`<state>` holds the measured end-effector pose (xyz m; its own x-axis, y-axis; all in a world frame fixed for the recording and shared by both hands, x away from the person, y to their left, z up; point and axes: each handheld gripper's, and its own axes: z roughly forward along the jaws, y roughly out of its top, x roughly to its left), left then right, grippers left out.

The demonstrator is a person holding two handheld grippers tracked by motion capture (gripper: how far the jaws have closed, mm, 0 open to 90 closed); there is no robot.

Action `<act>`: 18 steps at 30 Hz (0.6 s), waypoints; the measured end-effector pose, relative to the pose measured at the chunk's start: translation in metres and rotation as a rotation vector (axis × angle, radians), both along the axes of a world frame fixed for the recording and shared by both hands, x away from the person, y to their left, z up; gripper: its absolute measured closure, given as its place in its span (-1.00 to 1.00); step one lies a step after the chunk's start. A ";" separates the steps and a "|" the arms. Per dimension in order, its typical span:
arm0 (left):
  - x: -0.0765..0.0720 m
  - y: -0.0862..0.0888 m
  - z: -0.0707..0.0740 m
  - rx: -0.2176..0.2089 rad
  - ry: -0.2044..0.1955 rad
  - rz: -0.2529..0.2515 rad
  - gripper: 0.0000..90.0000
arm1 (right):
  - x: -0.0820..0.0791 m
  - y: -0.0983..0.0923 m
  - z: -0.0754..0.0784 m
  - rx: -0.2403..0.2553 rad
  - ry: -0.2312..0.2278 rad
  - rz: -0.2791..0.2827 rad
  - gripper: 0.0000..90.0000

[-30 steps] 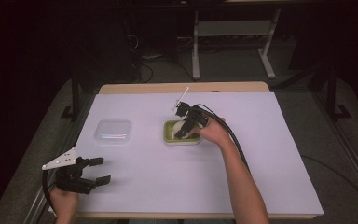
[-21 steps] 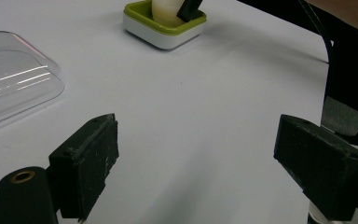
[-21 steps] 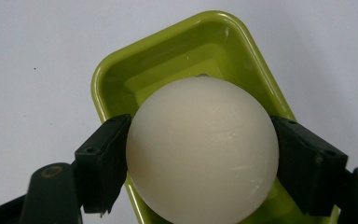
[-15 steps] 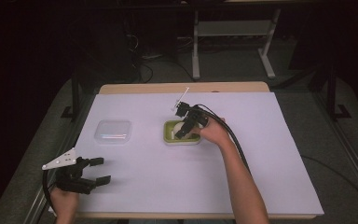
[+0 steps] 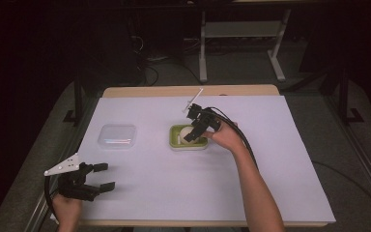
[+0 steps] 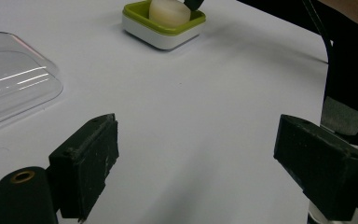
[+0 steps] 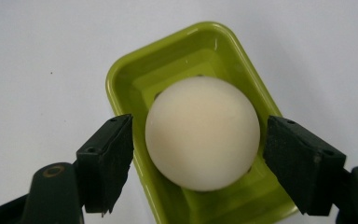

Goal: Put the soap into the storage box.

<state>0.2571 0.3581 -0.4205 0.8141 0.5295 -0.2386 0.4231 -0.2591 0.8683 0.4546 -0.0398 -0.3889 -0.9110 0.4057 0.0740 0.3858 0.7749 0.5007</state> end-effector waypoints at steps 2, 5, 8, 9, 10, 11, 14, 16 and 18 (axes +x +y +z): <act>0.000 0.000 0.000 0.001 -0.001 -0.001 -0.71 | 0.000 -0.003 -0.001 -0.004 0.020 -0.003 -0.47; 0.000 -0.001 0.000 -0.003 0.003 0.002 -0.71 | -0.005 -0.010 0.000 0.004 0.002 -0.008 -0.47; 0.000 -0.002 0.000 -0.004 0.003 0.004 -0.71 | -0.007 -0.017 0.001 0.021 0.010 -0.015 -0.47; 0.000 -0.002 0.000 -0.003 0.003 0.004 -0.71 | -0.009 -0.019 0.001 0.027 0.008 -0.019 -0.47; 0.000 -0.002 0.000 -0.004 0.003 0.004 -0.71 | -0.009 -0.021 0.002 0.028 0.013 -0.022 -0.48; 0.000 -0.002 0.000 -0.005 0.004 0.005 -0.71 | -0.010 -0.023 0.002 0.030 0.016 -0.018 -0.49; 0.000 -0.002 0.000 -0.003 0.003 0.004 -0.71 | -0.015 -0.028 0.003 0.039 0.008 -0.027 -0.49; -0.001 -0.002 0.000 -0.003 0.002 0.004 -0.71 | -0.017 -0.031 0.003 0.054 0.007 -0.025 -0.49; -0.001 -0.002 0.000 -0.001 0.001 0.003 -0.71 | -0.019 -0.035 0.003 0.059 0.014 -0.026 -0.49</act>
<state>0.2565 0.3559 -0.4208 0.8122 0.5317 -0.2401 0.4246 -0.2566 0.8683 0.4353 -0.0747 -0.3858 -0.8989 0.4238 0.1109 0.4126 0.7340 0.5395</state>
